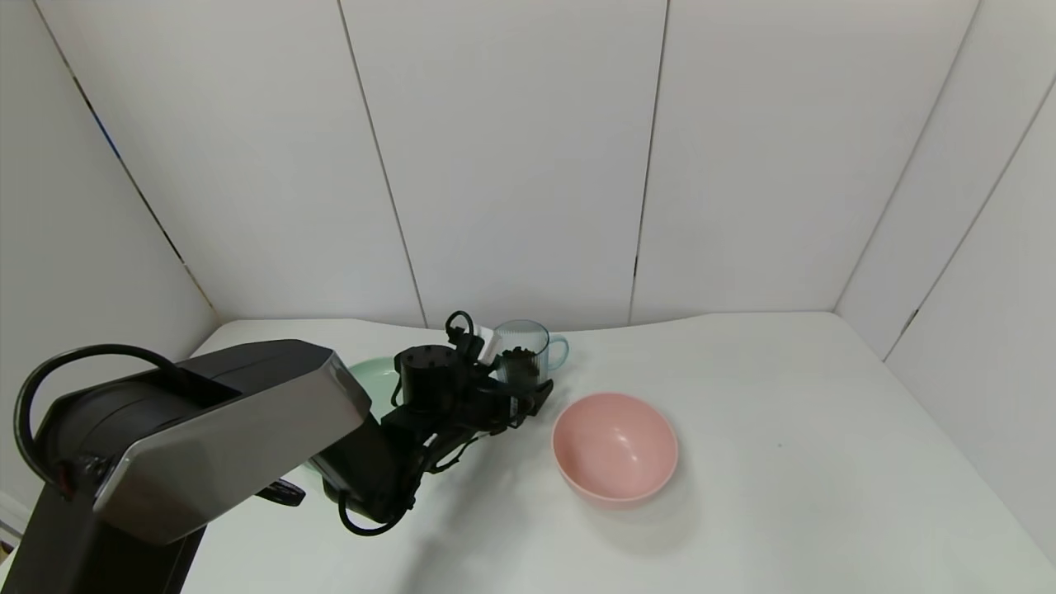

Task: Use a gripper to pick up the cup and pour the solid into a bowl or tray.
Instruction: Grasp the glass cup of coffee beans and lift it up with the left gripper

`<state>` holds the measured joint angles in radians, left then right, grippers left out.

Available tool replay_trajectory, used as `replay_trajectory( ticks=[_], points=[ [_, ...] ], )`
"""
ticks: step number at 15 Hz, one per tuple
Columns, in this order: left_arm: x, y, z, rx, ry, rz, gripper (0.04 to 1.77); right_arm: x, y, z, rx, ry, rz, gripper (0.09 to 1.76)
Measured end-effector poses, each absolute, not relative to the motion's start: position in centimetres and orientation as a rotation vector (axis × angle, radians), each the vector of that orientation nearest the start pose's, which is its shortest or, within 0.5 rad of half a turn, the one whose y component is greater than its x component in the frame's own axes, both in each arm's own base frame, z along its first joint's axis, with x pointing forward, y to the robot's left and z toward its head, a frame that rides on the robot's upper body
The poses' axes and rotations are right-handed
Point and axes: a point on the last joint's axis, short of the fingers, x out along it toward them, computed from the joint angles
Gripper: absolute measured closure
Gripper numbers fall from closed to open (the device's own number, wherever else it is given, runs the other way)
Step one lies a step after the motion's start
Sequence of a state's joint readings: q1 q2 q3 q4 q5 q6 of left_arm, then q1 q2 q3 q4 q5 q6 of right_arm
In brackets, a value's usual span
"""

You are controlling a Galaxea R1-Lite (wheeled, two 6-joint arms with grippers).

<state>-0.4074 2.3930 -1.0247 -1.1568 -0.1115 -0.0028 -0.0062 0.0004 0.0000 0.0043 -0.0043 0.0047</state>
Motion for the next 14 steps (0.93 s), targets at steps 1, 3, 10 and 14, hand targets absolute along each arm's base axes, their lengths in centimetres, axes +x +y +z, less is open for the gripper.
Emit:
replay_trajectory(
  ticks=[1, 3, 10, 14],
  points=[
    [39.4, -17.3, 2.6, 0.028, 0.21, -0.516, 0.09, -2.3, 0.0, 7.5, 0.005, 0.005, -0.011, 0.14],
    [39.8, -17.3, 2.5, 0.027, 0.202, -0.513, 0.09, -2.3, 0.0, 7.5, 0.005, 0.005, -0.011, 0.14],
    [40.7, -17.6, 2.3, 0.018, 0.184, -0.516, 0.09, -2.3, 0.0, 7.5, 0.004, 0.005, -0.011, 0.14],
    [40.9, -17.8, 2.2, 0.002, 0.182, -0.516, 0.09, -2.3, 0.0, 7.5, 0.005, 0.005, -0.01, 0.14]
  ],
)
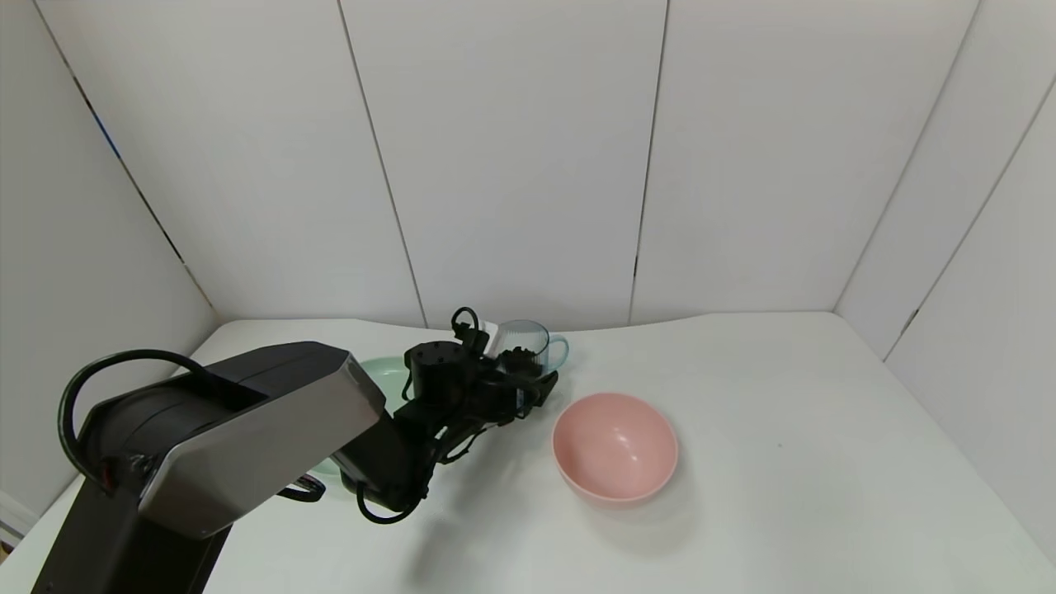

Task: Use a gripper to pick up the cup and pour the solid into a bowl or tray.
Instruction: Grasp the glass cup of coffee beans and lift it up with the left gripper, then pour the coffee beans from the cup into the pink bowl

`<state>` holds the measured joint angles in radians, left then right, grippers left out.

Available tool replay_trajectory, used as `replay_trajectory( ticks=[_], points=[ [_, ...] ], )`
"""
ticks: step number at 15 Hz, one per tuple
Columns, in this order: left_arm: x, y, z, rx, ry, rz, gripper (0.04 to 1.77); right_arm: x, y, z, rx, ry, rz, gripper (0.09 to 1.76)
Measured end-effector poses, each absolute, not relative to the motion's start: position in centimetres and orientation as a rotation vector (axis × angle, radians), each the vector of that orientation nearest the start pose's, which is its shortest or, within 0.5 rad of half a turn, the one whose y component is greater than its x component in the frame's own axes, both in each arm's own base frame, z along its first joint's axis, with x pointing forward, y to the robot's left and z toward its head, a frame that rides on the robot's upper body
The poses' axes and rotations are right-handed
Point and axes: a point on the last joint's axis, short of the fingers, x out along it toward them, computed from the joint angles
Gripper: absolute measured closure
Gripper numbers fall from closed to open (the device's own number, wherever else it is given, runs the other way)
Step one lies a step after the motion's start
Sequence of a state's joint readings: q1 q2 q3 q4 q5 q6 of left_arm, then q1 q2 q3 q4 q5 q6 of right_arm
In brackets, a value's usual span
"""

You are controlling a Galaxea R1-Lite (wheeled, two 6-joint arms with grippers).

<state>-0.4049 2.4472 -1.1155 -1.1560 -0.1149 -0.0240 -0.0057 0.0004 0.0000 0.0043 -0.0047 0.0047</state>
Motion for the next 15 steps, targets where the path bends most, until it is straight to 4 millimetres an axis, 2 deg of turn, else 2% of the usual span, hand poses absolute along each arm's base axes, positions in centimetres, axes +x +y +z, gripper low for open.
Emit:
replay_trajectory(
  ticks=[2, 3, 4, 6, 12, 15],
  points=[
    [41.0, -17.8, 2.3, 0.002, 0.178, -0.516, 0.09, -2.3, 0.0, 7.5, 0.004, 0.005, -0.01, 0.14],
    [41.0, -17.8, 2.3, 0.001, 0.178, -0.515, 0.17, -2.3, 0.0, 7.5, 0.005, 0.005, -0.01, 0.14],
    [41.0, -17.8, 2.3, 0.002, 0.178, -0.516, 0.35, -2.3, 0.0, 7.5, 0.004, 0.005, -0.01, 0.14],
    [41.0, -17.8, 2.3, 0.002, 0.179, -0.517, 0.48, -2.3, 0.0, 7.5, 0.004, 0.005, -0.01, 0.14],
    [40.8, -17.8, 2.4, 0.003, 0.182, -0.512, 0.5, -2.3, 0.0, 7.5, 0.004, 0.005, -0.01, 0.14],
    [40.6, -17.7, 3.3, 0.01, 0.202, -0.482, 0.5, -2.3, 0.0, 7.5, 0.005, 0.005, -0.01, 0.14]
  ],
)
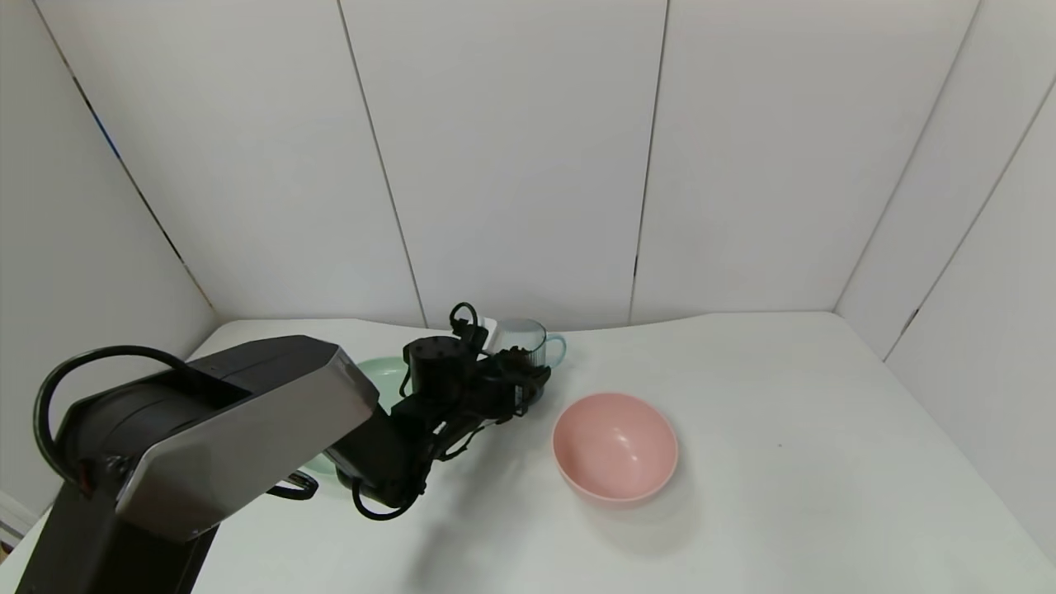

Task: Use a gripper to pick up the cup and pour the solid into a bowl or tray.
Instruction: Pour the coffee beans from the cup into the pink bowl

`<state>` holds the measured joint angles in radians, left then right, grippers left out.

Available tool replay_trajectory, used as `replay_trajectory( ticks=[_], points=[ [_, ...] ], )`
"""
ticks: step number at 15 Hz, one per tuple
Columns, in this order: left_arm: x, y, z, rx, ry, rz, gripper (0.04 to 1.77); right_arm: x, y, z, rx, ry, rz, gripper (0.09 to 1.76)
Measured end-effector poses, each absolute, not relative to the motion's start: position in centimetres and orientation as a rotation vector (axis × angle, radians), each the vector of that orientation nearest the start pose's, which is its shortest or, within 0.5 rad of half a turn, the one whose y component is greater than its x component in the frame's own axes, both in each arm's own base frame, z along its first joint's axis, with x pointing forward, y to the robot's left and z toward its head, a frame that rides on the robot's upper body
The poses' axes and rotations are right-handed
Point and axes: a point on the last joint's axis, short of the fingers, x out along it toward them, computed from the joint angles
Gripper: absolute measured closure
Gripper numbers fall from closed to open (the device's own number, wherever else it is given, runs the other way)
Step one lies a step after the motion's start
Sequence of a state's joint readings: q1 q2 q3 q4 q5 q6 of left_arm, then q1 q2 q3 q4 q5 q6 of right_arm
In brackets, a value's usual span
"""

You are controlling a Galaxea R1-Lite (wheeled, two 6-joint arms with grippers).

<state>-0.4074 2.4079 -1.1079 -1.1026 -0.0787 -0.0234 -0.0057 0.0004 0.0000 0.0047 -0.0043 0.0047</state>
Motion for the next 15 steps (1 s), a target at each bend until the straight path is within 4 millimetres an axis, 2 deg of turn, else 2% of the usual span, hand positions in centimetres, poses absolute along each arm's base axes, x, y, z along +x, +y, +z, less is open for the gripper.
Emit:
replay_trajectory(
  ticks=[6, 15],
  points=[
    [40.6, -17.7, 7.8, 0.152, 0.117, -0.323, 0.51, -2.3, 0.0, 7.5, 0.005, 0.005, -0.011, 0.14],
    [38.8, -18.9, 9.6, 0.39, 0.1, -0.376, 0.51, -2.3, 0.0, 7.5, 0.005, 0.005, -0.01, 0.14]
  ],
)
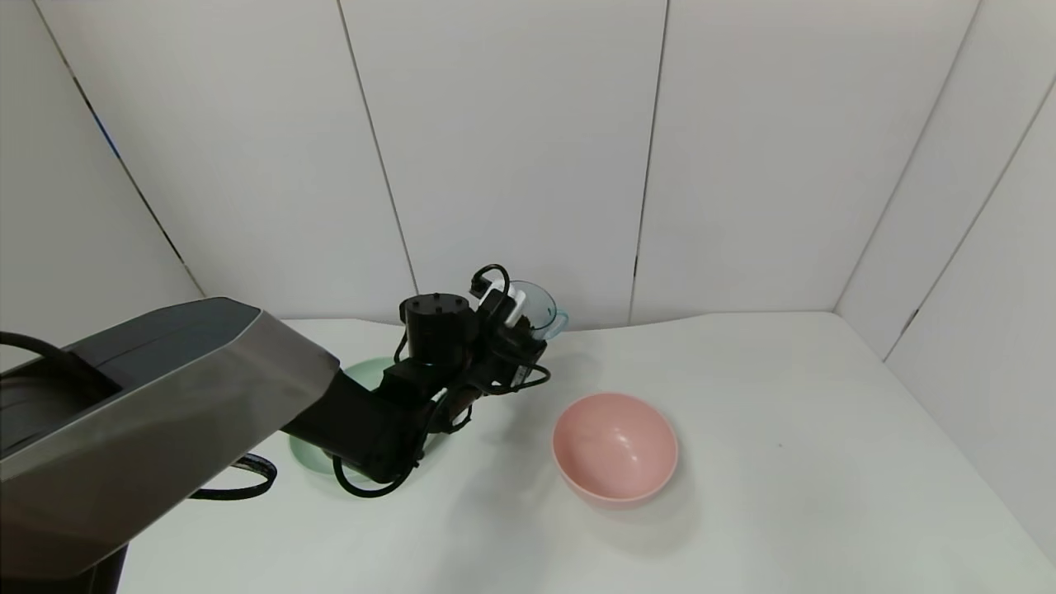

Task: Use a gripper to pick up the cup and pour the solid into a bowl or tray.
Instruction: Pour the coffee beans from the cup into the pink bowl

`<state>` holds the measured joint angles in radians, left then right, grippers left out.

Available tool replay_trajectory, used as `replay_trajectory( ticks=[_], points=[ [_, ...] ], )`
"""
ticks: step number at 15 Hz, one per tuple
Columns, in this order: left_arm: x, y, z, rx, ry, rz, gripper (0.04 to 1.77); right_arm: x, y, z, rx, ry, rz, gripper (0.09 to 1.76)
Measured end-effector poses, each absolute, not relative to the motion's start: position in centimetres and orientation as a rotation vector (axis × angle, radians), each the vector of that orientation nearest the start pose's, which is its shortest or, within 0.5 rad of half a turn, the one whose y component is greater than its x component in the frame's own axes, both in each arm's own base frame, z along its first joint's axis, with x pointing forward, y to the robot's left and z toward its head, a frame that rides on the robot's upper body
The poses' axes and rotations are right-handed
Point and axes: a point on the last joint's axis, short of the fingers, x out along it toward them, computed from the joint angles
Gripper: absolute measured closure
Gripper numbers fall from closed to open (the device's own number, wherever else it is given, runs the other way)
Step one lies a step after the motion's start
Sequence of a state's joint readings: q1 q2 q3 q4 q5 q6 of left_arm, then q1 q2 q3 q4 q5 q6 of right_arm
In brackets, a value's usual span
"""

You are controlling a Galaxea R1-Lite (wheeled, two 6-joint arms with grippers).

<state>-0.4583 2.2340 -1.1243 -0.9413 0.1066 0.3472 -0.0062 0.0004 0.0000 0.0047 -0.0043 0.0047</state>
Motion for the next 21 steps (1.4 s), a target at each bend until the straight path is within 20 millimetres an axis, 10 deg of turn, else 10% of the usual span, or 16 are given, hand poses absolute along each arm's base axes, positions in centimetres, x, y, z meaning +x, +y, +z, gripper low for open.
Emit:
replay_trajectory(
  ticks=[21],
  points=[
    [33.9, -21.4, 11.5, 0.812, 0.099, -0.469, 0.51, -2.3, 0.0, 7.5, 0.005, 0.005, -0.01, 0.14]
  ],
)
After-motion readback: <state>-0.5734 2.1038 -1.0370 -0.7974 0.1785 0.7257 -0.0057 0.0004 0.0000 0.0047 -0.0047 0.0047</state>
